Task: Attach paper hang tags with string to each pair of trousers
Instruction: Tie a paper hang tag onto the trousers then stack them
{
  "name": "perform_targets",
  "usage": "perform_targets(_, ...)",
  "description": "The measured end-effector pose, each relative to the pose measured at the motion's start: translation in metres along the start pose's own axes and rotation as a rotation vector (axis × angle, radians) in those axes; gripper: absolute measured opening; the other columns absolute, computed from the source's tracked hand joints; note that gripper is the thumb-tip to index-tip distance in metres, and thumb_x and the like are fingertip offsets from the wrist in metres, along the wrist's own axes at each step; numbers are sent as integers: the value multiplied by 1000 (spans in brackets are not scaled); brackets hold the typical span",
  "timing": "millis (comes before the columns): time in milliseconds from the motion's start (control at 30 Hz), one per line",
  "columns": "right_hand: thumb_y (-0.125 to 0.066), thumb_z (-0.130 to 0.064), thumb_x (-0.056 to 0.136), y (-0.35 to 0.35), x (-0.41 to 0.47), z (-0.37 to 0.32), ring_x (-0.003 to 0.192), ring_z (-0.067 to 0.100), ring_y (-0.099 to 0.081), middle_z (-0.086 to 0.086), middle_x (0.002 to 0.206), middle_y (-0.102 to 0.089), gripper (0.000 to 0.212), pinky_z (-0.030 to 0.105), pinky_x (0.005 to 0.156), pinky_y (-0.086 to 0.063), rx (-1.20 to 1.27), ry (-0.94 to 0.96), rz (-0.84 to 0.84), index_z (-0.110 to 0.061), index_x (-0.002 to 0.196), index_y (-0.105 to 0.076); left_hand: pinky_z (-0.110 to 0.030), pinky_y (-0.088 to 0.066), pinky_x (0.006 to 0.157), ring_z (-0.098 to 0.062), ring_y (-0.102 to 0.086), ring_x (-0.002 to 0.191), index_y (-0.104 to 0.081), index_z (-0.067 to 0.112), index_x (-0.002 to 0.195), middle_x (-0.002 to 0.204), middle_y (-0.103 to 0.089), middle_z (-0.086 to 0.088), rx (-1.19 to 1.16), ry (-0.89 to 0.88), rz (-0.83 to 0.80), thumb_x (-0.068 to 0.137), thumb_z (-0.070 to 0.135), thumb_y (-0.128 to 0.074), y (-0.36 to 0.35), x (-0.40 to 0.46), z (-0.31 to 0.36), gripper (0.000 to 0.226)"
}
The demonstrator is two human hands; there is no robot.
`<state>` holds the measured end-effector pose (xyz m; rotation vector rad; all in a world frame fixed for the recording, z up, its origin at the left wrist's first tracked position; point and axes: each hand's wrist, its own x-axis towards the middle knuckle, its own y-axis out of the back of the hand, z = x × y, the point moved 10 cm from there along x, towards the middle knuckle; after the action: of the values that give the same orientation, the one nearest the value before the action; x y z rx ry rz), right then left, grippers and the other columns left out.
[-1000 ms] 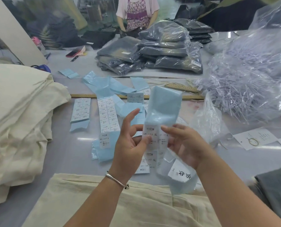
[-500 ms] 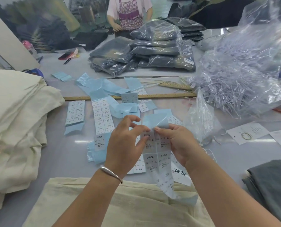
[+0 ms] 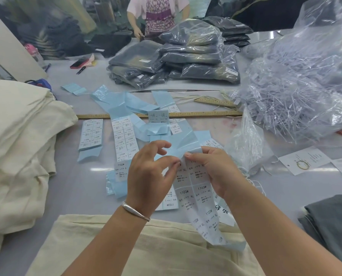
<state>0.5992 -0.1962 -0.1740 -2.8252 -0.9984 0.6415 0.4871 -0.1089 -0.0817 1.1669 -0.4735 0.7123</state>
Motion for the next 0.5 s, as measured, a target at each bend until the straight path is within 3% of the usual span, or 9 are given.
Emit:
perform_targets(100,-68,-5,83,1,2,-2,72,30,-72,16,84,-74,8,47,68,-60,-26,15,10,-9,85,-75,-39,-53,71,-17,-63,83,-74,16,77,102,-66,-2,-28,2,-32,75,12,-82,-4,1,-3,9)
perform_targets(200,-65,-1,82,3,2,-2,65,28,-70,15,78,-73,13,43,64,-60,-40,-6,20,-10,79,-74,-39,-51,74,-17,-63,85,-72,15,77,101,-65,-1,-28,-22,-79,75,12,-81,-8,3,-1,9)
perform_targets(333,-68,-2,80,7,2,-3,65,29,-68,12,73,-72,19,44,69,-57,-72,-31,24,-13,66,-73,-40,-51,77,-18,-62,90,-71,14,82,106,-63,0,-61,-38,-185,78,15,-78,-16,6,2,8)
perform_targets(400,-71,-6,77,8,2,-6,65,28,-65,12,73,-69,5,41,68,-54,-108,-14,46,-9,74,-70,-38,-52,79,-17,-62,94,-73,15,93,108,-63,1,-88,0,-231,81,24,-78,-17,8,-2,16)
perform_targets(500,-74,-10,76,8,1,-9,57,23,-61,10,68,-65,8,33,58,-52,-140,18,73,-8,80,-67,-39,-51,76,-17,-62,89,-74,16,101,98,-67,4,-72,2,-261,78,34,-78,-17,11,-1,29)
